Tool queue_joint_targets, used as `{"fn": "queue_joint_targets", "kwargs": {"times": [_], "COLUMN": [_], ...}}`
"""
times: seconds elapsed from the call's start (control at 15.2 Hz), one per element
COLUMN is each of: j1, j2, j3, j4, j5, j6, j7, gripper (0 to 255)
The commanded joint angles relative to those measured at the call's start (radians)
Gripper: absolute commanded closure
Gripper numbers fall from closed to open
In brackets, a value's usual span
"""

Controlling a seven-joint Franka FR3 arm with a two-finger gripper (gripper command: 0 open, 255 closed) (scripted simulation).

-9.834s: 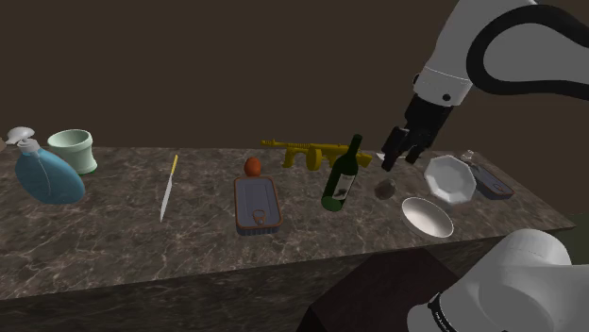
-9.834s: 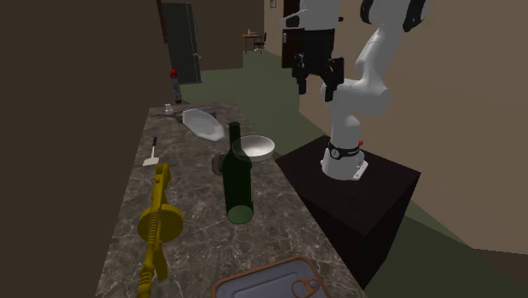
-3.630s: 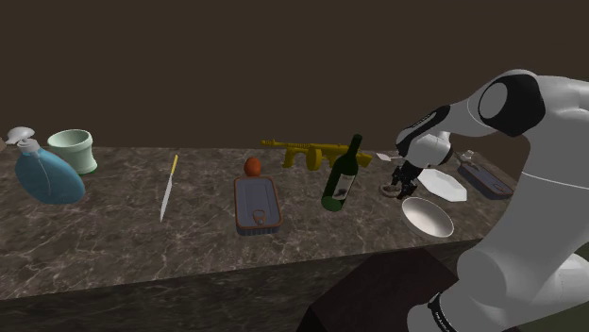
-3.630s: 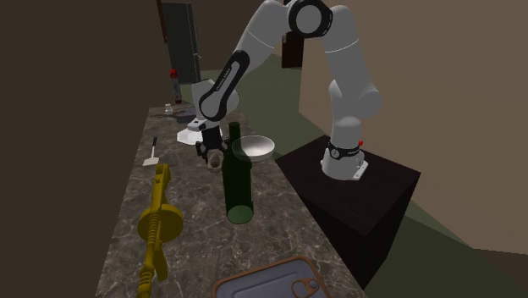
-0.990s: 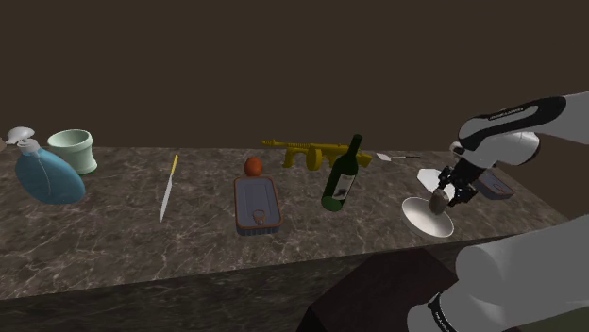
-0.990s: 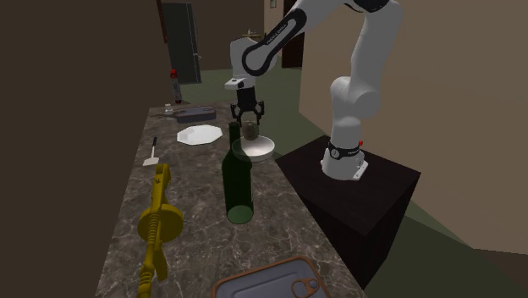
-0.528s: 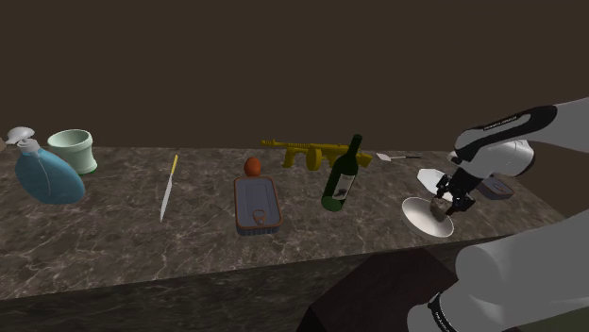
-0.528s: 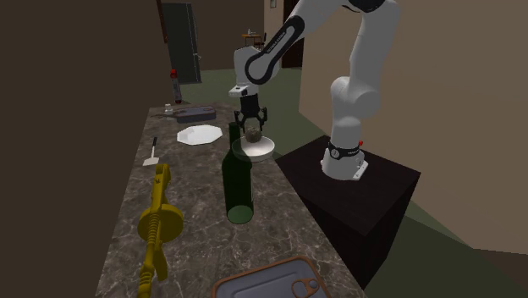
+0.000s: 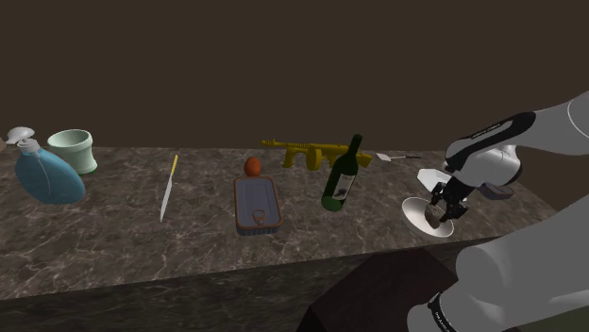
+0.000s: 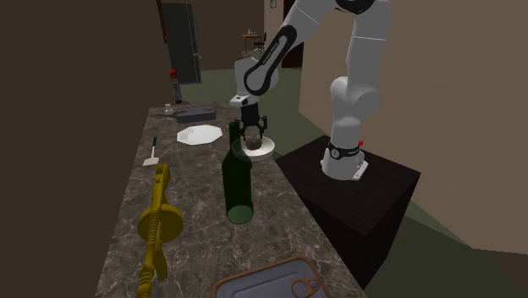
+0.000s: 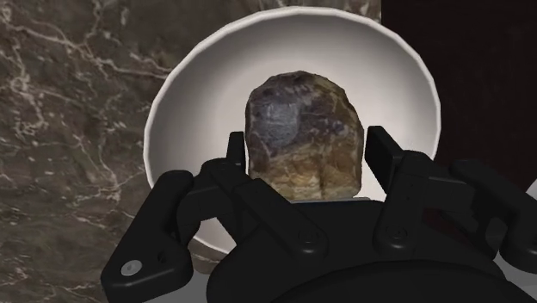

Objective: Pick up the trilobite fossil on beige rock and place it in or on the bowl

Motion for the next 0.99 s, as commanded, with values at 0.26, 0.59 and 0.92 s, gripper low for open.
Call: {"fn": "queue_joint_targets", "kwargs": {"times": [0.26, 0.59, 0.92], "j1": [0.0, 0.0, -0.015], "j2": [0.006, 0.006, -0.087], "j3": [-0.002, -0.002, 0.003], "j4": [-0.001, -0.001, 0.035], "j5": [0.004, 0.004, -0.058], "j6": [0.008, 0.008, -0.113], "j7": [-0.006, -0.006, 0.04], "gripper": [255, 0, 0]}}
